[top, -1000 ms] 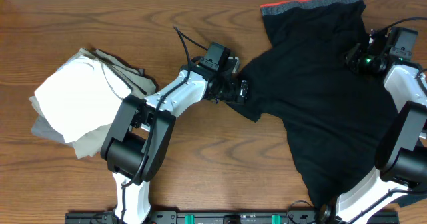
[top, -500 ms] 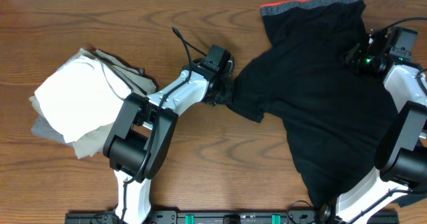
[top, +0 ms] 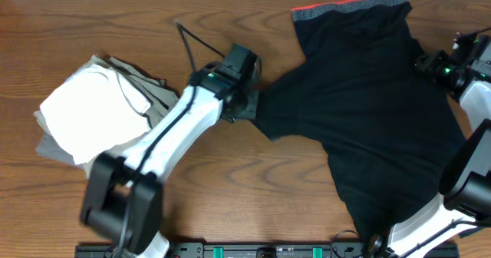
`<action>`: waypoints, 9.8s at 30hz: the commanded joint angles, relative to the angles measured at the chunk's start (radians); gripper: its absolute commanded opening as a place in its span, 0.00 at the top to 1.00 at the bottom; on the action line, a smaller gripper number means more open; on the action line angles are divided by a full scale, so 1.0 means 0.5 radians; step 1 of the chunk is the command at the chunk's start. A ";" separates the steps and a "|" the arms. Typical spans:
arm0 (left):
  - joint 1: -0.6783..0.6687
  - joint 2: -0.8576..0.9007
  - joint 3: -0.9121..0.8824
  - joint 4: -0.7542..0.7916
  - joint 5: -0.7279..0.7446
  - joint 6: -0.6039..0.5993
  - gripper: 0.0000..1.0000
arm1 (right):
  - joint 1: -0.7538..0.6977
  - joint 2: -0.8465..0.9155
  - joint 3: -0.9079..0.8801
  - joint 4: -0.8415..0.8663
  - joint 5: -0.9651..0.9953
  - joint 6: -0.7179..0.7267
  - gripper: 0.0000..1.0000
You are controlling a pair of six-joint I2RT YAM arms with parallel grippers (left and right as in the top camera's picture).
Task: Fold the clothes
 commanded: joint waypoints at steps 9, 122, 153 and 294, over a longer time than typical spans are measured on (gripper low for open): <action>0.016 -0.076 -0.004 0.002 -0.117 0.059 0.94 | 0.036 0.145 0.013 0.141 0.169 0.082 0.62; 0.716 0.017 0.869 -0.202 -1.746 0.344 0.94 | 0.514 -0.225 0.031 0.594 -0.641 0.338 0.65; 0.710 -0.440 0.871 -0.383 -0.849 0.230 0.14 | -0.073 0.641 0.050 -0.005 1.060 0.322 0.99; 0.708 -0.329 0.871 -0.651 -0.195 0.359 0.28 | -0.394 -0.268 -0.661 -0.898 1.012 0.238 0.99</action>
